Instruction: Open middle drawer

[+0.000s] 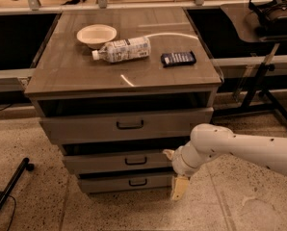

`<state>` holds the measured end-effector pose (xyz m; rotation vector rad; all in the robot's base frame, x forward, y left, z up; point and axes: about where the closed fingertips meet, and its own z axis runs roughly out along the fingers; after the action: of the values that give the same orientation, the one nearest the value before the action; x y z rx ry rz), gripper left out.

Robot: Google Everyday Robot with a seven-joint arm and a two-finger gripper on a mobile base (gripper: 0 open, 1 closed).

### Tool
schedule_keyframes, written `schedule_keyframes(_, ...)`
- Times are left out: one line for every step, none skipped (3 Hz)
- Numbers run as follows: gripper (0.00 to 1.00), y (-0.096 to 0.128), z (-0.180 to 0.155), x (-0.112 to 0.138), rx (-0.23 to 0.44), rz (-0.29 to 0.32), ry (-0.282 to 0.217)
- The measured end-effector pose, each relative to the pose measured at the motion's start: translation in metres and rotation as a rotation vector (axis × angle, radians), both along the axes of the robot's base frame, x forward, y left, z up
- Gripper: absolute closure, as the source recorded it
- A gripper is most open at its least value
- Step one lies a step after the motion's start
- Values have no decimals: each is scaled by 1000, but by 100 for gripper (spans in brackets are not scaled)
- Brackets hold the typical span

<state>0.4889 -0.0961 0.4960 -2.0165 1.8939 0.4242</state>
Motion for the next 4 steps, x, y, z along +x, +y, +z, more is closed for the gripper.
schedule_keyframes(0,-10,-11,18,-43,4,-59)
schedule_keyframes(0,-17,-18,32,-83,11,-106)
schedule_keyframes(0,-20,-27,47,-99,31,-130)
schedule_keyframes(0,-20,-38,61,-87,45,-141)
